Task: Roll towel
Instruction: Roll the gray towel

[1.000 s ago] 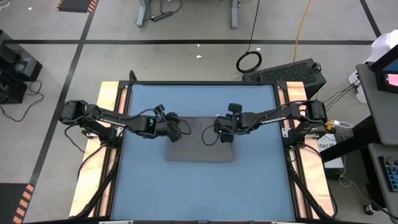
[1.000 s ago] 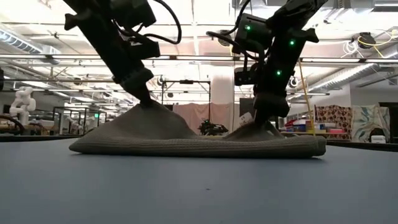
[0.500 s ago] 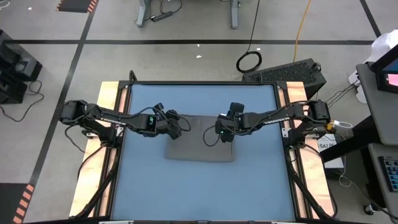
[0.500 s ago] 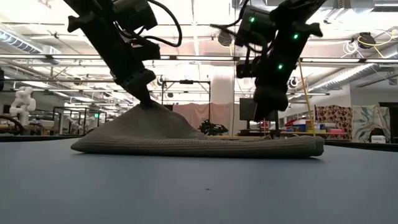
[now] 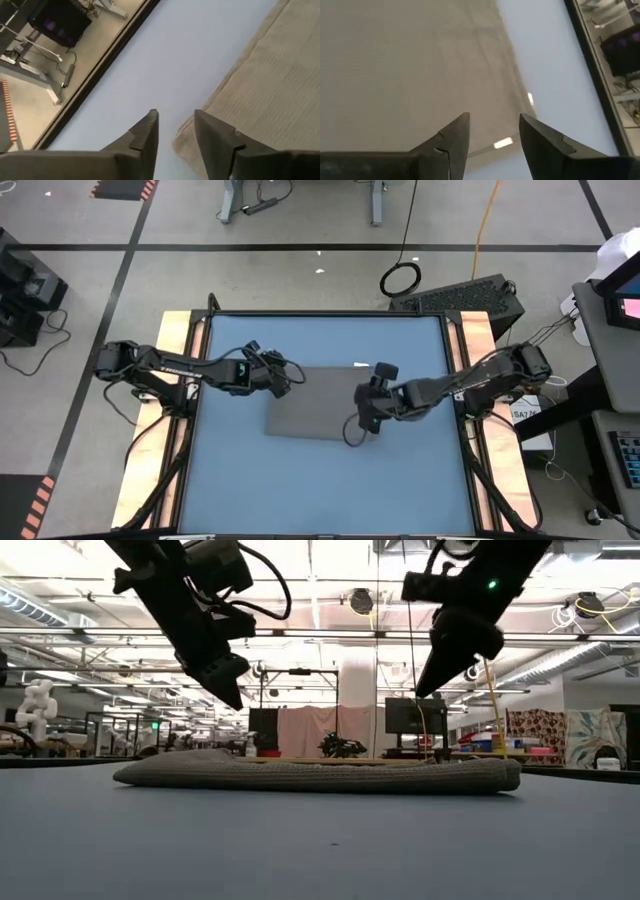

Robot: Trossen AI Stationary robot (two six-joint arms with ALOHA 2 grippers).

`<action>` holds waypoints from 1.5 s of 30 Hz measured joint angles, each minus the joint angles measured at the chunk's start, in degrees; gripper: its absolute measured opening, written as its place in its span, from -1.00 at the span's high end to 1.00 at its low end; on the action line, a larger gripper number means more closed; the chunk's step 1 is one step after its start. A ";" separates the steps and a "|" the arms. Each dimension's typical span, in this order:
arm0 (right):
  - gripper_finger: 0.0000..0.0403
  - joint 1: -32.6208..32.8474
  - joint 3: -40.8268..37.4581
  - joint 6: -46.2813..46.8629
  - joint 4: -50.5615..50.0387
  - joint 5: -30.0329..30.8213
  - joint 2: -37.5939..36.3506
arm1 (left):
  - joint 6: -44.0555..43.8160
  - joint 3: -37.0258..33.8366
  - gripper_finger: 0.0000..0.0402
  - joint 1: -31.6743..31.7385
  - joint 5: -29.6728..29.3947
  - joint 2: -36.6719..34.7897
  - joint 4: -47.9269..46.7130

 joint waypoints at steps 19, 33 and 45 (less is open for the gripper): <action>0.45 9.96 -16.04 -11.70 50.83 -9.97 0.58 | -4.69 -21.38 0.52 -0.44 14.79 -1.58 25.94; 0.96 2.49 -33.62 -7.60 82.60 -15.07 11.35 | -1.54 -21.19 0.52 -9.17 19.06 -7.40 38.68; 0.98 6.46 -32.90 12.44 84.94 -12.23 21.42 | -10.63 -26.60 0.52 -12.31 17.85 2.46 33.19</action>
